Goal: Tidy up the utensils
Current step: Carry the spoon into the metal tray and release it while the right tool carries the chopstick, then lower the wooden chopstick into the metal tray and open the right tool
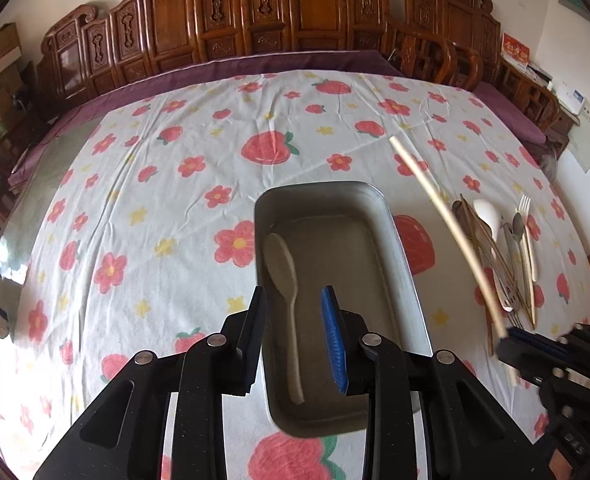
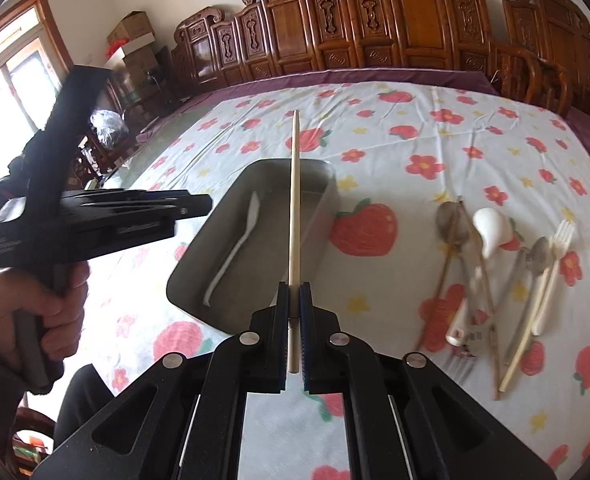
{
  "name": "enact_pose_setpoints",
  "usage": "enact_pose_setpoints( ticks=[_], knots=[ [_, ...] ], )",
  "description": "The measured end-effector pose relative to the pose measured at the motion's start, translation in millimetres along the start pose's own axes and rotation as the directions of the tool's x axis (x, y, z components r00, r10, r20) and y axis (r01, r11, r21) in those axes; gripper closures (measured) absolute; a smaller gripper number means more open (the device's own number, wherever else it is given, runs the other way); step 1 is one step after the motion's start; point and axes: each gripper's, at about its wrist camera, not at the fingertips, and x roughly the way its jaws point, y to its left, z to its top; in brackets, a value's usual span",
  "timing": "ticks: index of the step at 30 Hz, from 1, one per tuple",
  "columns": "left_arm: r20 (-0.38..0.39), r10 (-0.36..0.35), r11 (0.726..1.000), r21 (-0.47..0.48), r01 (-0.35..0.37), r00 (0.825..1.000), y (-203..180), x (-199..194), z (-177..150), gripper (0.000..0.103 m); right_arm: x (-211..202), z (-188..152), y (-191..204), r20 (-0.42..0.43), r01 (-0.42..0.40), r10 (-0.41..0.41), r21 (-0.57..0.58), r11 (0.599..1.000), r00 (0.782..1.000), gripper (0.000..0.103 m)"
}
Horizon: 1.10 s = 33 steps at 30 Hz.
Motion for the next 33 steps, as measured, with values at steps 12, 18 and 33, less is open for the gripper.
enact_pose_setpoints(
  ticks=[12,18,33],
  knots=[
    [0.085,-0.024,0.999,-0.045,0.028,0.996,44.1,-54.2,-14.3,0.069,41.8,16.8,31.5,-0.033,-0.018,0.019,0.019,1.0,0.999,0.097],
    [0.1,-0.008,1.0,-0.029,0.011,0.995,48.4,-60.2,-18.1,0.069,52.5,21.5,39.3,-0.034,-0.011,0.011,0.02,1.0,0.999,0.097],
    [0.111,-0.047,0.999,-0.016,0.049,0.993,26.8,-64.2,-25.4,0.056,12.2,12.9,9.7,0.035,0.012,-0.012,-0.006,1.0,0.999,0.072]
  ],
)
